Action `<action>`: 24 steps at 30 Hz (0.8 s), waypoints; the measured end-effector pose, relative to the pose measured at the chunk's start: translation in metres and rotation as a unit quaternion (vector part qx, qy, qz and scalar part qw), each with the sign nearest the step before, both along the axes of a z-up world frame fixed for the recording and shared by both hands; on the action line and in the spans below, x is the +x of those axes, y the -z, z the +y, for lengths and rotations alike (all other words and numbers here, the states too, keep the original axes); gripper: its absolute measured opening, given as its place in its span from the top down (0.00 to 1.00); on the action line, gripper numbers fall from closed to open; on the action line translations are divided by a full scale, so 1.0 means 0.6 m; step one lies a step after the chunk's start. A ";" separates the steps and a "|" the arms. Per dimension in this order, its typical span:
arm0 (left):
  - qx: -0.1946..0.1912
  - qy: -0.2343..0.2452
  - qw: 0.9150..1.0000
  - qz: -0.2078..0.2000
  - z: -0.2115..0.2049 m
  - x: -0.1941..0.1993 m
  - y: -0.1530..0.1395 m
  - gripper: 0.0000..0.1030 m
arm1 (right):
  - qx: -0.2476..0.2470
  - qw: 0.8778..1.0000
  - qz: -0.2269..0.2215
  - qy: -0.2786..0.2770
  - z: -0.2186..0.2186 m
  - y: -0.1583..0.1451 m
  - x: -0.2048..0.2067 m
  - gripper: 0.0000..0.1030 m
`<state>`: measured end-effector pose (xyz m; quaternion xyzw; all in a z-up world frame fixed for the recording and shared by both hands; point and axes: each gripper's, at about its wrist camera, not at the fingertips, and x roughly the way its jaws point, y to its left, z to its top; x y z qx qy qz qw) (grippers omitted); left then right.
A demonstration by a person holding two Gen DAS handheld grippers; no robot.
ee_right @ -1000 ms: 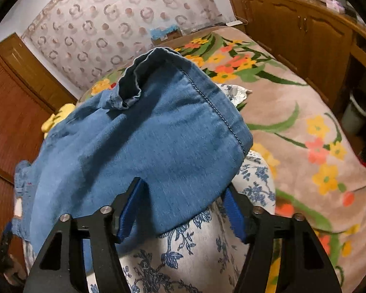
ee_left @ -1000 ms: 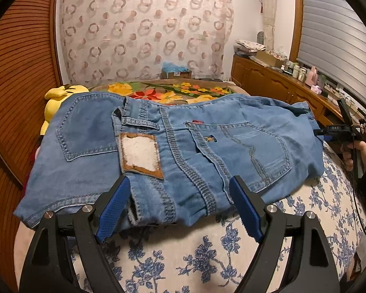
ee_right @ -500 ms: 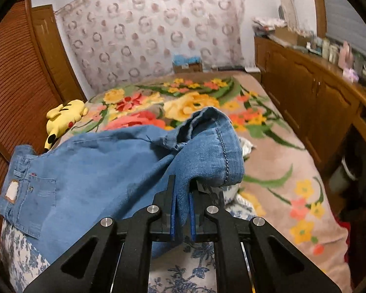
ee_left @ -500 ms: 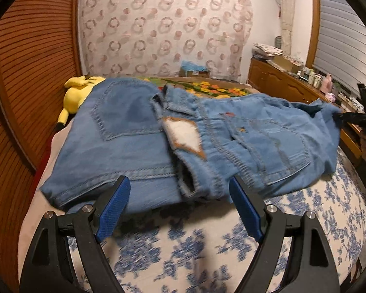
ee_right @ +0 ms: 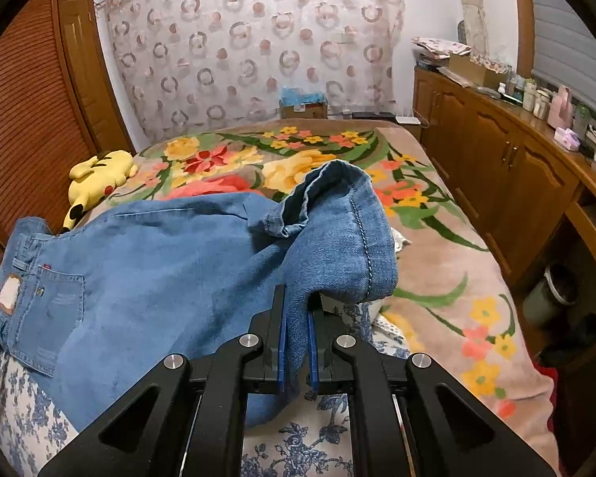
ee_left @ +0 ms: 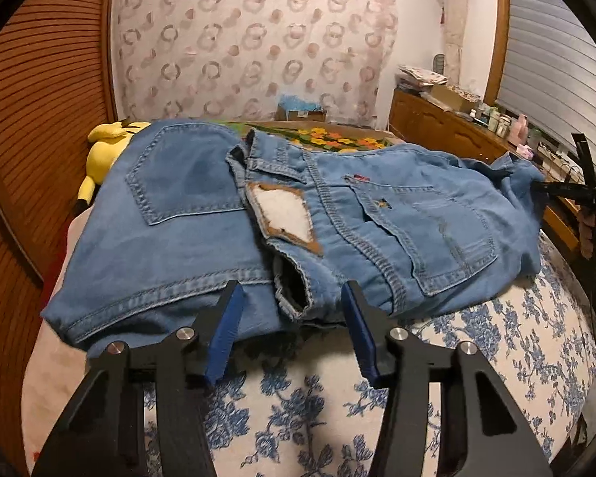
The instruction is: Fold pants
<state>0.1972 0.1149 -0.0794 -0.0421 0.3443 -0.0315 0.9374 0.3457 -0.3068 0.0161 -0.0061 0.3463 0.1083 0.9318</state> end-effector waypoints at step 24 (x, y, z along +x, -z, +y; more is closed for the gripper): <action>0.023 0.003 0.997 -0.073 -0.021 -0.051 -0.119 0.91 | -0.003 0.997 -0.072 0.001 -0.019 -0.085 -0.103 0.93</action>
